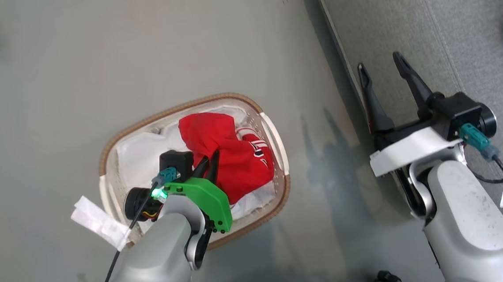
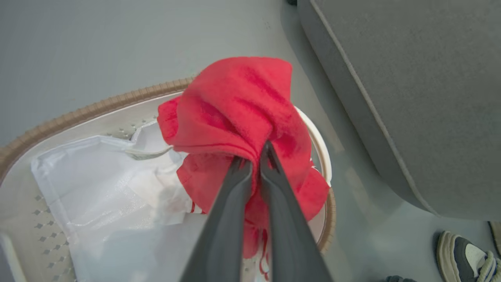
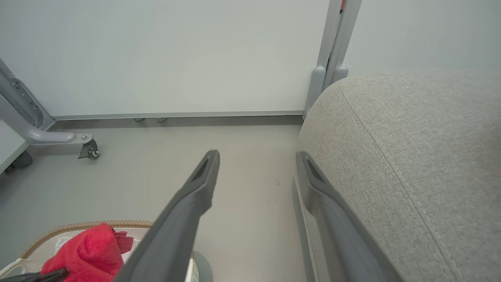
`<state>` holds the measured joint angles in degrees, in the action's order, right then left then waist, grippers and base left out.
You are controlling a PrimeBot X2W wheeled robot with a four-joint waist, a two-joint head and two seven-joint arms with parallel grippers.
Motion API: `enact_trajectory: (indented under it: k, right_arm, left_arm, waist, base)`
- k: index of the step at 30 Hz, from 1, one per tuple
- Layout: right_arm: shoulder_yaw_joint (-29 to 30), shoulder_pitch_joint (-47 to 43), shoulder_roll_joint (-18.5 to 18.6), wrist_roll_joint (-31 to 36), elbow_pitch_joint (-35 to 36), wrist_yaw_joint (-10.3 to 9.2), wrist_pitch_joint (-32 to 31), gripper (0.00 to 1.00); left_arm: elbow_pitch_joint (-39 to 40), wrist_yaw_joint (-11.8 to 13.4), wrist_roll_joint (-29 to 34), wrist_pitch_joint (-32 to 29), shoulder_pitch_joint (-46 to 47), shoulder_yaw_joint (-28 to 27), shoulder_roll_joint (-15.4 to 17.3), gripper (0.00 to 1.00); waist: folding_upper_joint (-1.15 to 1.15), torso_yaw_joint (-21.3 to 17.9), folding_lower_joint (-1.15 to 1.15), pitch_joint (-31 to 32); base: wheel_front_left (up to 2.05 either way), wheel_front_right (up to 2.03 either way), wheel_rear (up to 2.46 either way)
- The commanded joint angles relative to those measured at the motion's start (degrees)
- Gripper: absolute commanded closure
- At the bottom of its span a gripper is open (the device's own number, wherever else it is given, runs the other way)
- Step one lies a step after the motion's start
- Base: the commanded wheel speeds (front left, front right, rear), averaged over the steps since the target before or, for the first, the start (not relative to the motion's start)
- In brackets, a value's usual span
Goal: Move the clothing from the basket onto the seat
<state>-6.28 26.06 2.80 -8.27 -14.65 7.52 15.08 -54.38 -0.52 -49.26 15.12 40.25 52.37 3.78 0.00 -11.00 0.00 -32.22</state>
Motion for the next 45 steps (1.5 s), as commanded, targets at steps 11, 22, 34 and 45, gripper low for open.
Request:
enact_trajectory:
  k: [11,22,34,45]
  right_arm:
    - [-0.1,-6.2,0.3,1.3,-2.1,-0.06,0.1,0.0]
    - [-1.4,-10.9,0.3,0.6,-3.4,-0.06,0.1,0.0]
    - [-1.5,-14.8,0.3,1.0,-4.2,-0.06,0.1,0.0]
    - [-2.9,-16.1,0.3,0.3,-4.7,-0.06,0.1,0.0]
  left_arm:
    - [10.8,-2.3,14.5,0.0,-11.9,-15.0,0.1,1.0]
    - [19.9,-4.9,23.7,0.0,-16.1,-24.5,-0.5,1.0]
    - [28.5,-6.6,26.3,0.0,-13.4,-27.2,-0.8,1.0]
    - [32.2,-6.9,25.4,0.0,-11.9,-24.4,-0.8,1.0]
  waist:
    - [0.0,7.2,0.0,14.3]
    - [0.0,8.6,0.0,21.0]
    - [0.0,9.5,0.0,25.2]
    - [0.0,10.2,0.0,26.1]
  base:
    - [0.0,0.0,0.0]
    - [0.0,0.0,0.0]
    - [0.0,0.0,0.0]
    - [0.0,0.0,0.0]
